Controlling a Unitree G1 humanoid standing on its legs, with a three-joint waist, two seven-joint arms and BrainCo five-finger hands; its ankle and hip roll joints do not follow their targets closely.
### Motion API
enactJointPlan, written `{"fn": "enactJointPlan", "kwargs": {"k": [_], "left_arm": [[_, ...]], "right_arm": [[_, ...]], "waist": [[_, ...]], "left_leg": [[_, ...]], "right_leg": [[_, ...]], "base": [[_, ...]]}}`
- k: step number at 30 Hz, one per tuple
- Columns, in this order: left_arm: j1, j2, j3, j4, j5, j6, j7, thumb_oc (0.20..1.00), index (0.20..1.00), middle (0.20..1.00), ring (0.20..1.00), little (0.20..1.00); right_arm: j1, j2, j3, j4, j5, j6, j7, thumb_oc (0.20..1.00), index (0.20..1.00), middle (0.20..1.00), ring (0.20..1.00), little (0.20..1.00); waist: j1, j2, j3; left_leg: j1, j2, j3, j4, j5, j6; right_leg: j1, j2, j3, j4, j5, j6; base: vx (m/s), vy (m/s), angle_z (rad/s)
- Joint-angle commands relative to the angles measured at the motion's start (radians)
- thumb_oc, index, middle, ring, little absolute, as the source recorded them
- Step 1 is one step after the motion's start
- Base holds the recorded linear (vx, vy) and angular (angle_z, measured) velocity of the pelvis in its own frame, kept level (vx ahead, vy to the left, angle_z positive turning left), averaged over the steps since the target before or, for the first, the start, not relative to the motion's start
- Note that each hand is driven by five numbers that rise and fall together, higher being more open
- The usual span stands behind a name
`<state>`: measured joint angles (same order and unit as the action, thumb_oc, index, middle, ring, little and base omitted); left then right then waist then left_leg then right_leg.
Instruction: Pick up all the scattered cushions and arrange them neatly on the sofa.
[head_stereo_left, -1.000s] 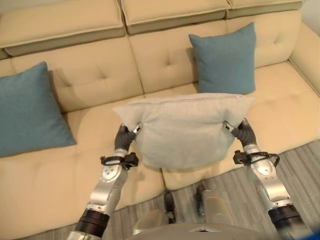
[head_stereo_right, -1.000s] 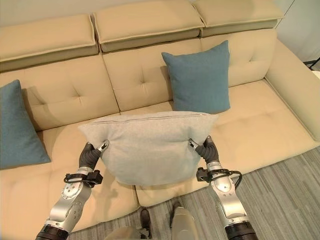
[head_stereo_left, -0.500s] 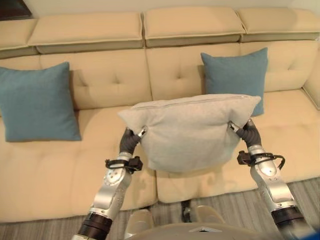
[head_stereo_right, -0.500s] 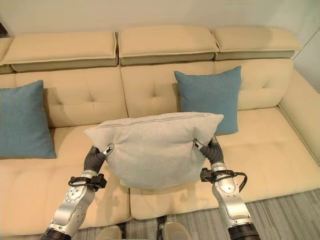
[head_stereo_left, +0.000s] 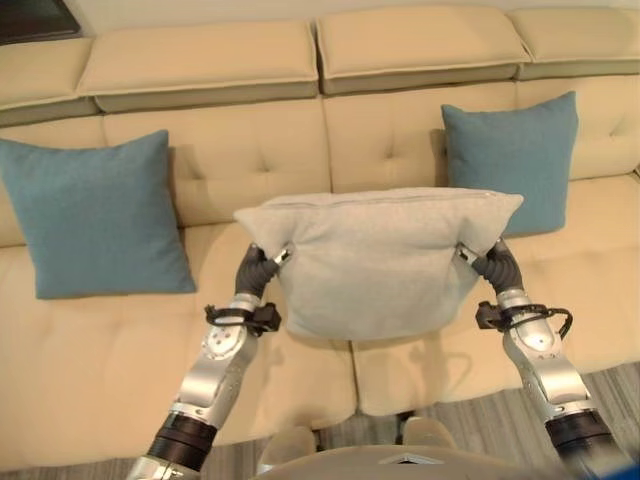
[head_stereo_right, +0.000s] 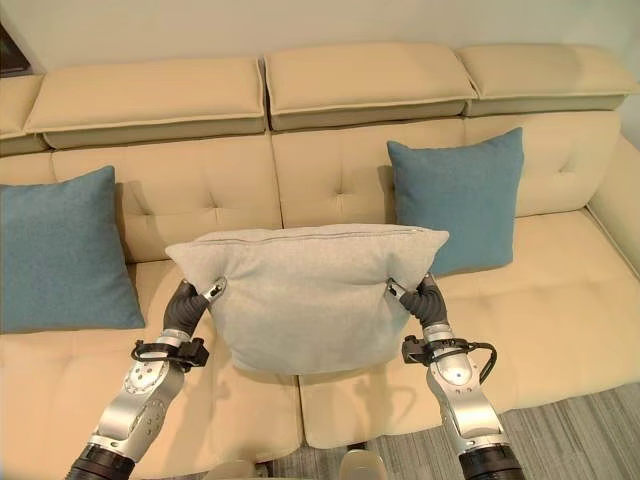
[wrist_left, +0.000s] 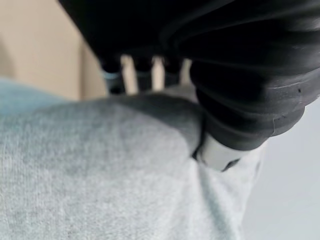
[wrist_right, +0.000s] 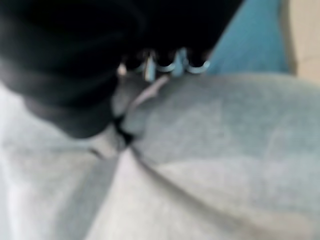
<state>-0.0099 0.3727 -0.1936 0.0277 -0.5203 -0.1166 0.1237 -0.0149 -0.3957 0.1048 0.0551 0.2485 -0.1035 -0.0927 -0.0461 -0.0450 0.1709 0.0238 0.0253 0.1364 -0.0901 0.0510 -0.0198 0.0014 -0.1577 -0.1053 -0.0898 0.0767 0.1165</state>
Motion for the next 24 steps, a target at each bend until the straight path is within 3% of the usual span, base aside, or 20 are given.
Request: {"fn": "enactJointPlan", "kwargs": {"k": [1,7,16,24], "left_arm": [[-0.109,0.015,0.023,-0.116,0.027,-0.101,0.023,0.200,0.200,0.200,0.200,0.200],[-0.273,0.036,-0.010,-0.052,0.053,-0.119,0.094,0.200,0.200,0.200,0.200,0.200],[-0.687,0.127,-0.121,0.233,0.032,-0.163,0.231,0.200,0.200,0.200,0.200,0.200],[-0.811,0.183,-0.135,0.306,0.019,-0.184,0.259,0.200,0.200,0.200,0.200,0.200]], "right_arm": [[-0.139,-0.040,-0.049,-0.022,-0.003,-0.070,-0.054,0.200,0.200,0.200,0.200,0.200],[-0.312,-0.082,0.013,0.045,-0.001,-0.062,-0.096,0.200,0.200,0.200,0.200,0.200],[-0.757,-0.144,0.201,0.295,0.066,-0.051,-0.173,0.200,0.200,0.200,0.200,0.200],[-0.922,-0.145,0.267,0.402,0.082,-0.047,-0.179,0.200,0.200,0.200,0.200,0.200]], "waist": [[-0.007,-0.027,-0.080],[-0.004,-0.020,-0.061],[0.006,-0.024,0.002],[0.021,-0.026,0.011]], "left_leg": [[0.000,0.040,0.037,0.067,-0.071,-0.046],[-0.025,0.044,0.048,0.038,-0.048,-0.056],[-0.189,0.080,0.032,0.013,0.033,-0.085],[-0.269,0.098,0.014,0.003,0.063,-0.105]], "right_leg": [[0.023,-0.001,-0.021,0.083,-0.090,0.040],[-0.012,-0.004,-0.024,0.052,-0.066,0.045],[-0.197,0.034,-0.026,0.032,-0.006,0.045],[-0.267,0.047,-0.039,0.010,0.018,0.054]], "base": [[0.07,0.023,-0.02],[-0.01,-0.010,-0.06],[-0.09,-0.055,-0.03],[0.02,-0.032,-0.02]]}}
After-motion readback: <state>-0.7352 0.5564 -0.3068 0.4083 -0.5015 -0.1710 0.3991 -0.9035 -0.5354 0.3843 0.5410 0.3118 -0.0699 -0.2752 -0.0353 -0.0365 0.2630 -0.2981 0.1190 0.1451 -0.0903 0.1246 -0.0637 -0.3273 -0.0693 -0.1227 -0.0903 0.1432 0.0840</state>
